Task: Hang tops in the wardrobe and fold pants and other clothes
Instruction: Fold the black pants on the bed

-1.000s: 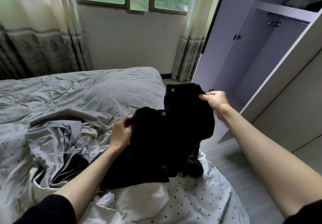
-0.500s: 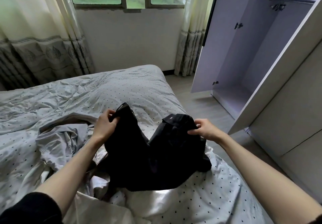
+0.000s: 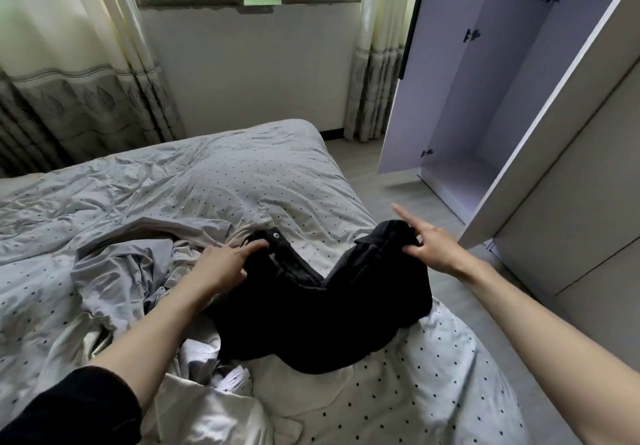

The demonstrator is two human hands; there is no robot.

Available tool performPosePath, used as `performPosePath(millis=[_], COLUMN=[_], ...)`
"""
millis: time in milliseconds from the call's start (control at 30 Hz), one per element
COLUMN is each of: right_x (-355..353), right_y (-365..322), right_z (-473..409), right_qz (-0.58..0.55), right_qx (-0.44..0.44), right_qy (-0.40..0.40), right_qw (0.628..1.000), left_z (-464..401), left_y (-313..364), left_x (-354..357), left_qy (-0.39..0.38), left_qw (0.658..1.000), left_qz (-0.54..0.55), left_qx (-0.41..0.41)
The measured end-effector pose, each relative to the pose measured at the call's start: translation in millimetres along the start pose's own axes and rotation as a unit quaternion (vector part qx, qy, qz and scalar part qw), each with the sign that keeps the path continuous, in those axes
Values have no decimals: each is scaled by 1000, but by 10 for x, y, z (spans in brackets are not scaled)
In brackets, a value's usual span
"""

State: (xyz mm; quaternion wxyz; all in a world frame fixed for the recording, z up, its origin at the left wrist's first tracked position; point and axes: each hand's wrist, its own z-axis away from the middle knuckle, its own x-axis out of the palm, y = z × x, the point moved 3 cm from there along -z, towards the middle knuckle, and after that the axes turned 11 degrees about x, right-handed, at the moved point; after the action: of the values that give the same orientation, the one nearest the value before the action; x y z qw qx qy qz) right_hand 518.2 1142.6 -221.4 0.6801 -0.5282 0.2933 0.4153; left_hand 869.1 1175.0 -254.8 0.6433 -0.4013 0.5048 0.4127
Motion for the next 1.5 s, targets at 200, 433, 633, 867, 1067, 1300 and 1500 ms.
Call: performPosePath(millis=[200, 433, 633, 867, 1067, 1300, 1500], right_x=[154, 90, 110, 21, 417, 1131, 1639], right_y=[-40, 142, 272, 488, 364, 455, 539], right_z=[36, -3, -41, 25, 29, 192, 366], right_qz=[161, 191, 325, -131, -90, 83, 221], right_qx=[-38, -17, -21, 72, 46, 7, -19], right_qy=[-21, -28, 28, 107, 66, -36, -51], right_qw=[986, 981, 945, 983, 993, 996, 974], left_z=[117, 213, 217, 255, 289, 383, 401], left_y=[-20, -8, -54, -282, -145, 163, 517], left_x=[334, 417, 403, 266, 576, 1136, 1622], left_qy=[-64, 24, 49, 164, 169, 129, -122], left_qw=[997, 985, 993, 969, 926, 912, 928], left_qz=[47, 163, 70, 161, 332, 368, 336], left_qx=[-27, -55, -84, -89, -59, -131, -102])
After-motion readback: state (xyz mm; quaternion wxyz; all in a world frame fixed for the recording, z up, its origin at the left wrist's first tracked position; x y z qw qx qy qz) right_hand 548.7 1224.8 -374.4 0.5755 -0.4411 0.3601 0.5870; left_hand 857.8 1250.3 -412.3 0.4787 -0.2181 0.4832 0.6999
